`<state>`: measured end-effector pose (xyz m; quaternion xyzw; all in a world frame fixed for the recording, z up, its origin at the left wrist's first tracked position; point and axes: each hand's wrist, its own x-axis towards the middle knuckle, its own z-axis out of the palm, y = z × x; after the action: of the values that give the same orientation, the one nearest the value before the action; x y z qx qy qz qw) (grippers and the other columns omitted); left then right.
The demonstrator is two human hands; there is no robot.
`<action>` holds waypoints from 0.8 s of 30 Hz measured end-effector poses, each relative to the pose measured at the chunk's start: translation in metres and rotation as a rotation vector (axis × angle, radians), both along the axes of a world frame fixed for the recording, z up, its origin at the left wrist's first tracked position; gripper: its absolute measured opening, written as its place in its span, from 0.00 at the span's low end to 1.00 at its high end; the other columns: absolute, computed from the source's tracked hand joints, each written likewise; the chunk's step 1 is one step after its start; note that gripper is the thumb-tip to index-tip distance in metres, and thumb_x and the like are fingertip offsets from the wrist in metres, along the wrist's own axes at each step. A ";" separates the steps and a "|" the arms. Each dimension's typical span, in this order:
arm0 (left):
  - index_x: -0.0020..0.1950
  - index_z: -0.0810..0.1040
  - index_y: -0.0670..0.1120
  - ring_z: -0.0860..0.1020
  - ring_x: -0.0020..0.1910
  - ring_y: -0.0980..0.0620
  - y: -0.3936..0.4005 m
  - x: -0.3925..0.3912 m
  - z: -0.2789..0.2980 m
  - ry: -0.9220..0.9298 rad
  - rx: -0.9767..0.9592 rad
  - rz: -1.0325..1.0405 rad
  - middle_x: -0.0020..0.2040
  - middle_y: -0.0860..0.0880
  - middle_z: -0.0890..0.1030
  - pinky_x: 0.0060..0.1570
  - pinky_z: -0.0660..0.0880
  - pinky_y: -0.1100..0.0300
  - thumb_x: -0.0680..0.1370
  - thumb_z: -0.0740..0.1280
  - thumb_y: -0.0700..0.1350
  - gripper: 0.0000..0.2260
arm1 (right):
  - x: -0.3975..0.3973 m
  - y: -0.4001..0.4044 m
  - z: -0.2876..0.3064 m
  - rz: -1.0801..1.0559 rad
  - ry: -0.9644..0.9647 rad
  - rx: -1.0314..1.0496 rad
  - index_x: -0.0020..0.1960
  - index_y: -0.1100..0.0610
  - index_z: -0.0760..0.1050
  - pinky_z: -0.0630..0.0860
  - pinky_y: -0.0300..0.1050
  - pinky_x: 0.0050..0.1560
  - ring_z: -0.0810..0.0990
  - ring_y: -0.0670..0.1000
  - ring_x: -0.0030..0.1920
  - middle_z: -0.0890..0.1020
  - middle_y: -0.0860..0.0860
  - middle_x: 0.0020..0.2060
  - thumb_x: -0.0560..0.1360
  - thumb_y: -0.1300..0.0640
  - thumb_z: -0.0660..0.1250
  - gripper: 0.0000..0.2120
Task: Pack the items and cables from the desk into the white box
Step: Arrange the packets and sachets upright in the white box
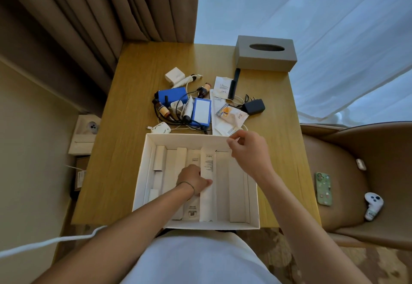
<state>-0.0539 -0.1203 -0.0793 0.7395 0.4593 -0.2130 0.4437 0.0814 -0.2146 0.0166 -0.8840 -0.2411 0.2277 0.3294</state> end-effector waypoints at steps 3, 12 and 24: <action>0.57 0.80 0.48 0.81 0.51 0.48 -0.003 0.001 -0.001 0.103 0.200 -0.184 0.56 0.49 0.83 0.47 0.79 0.56 0.74 0.72 0.58 0.18 | 0.016 0.004 0.007 -0.033 -0.023 0.063 0.53 0.48 0.80 0.79 0.41 0.37 0.83 0.46 0.36 0.83 0.46 0.34 0.78 0.53 0.68 0.04; 0.45 0.78 0.50 0.80 0.42 0.51 0.006 0.002 0.024 0.123 0.399 -0.312 0.44 0.52 0.81 0.38 0.74 0.59 0.81 0.58 0.62 0.18 | 0.087 0.053 -0.017 -0.051 0.001 0.066 0.53 0.56 0.84 0.74 0.38 0.32 0.84 0.47 0.40 0.86 0.51 0.43 0.79 0.55 0.66 0.09; 0.39 0.75 0.56 0.76 0.32 0.59 0.049 0.012 0.109 -0.138 0.539 0.048 0.33 0.58 0.78 0.27 0.63 0.65 0.78 0.65 0.53 0.08 | 0.144 0.151 -0.081 0.308 -0.214 -0.454 0.57 0.55 0.76 0.70 0.42 0.32 0.75 0.49 0.36 0.76 0.49 0.38 0.78 0.53 0.67 0.10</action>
<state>-0.0418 -0.0718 0.0301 0.8324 0.4856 -0.0216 0.2662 0.2251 -0.0633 -0.0640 -0.9070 -0.3487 0.2289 0.0574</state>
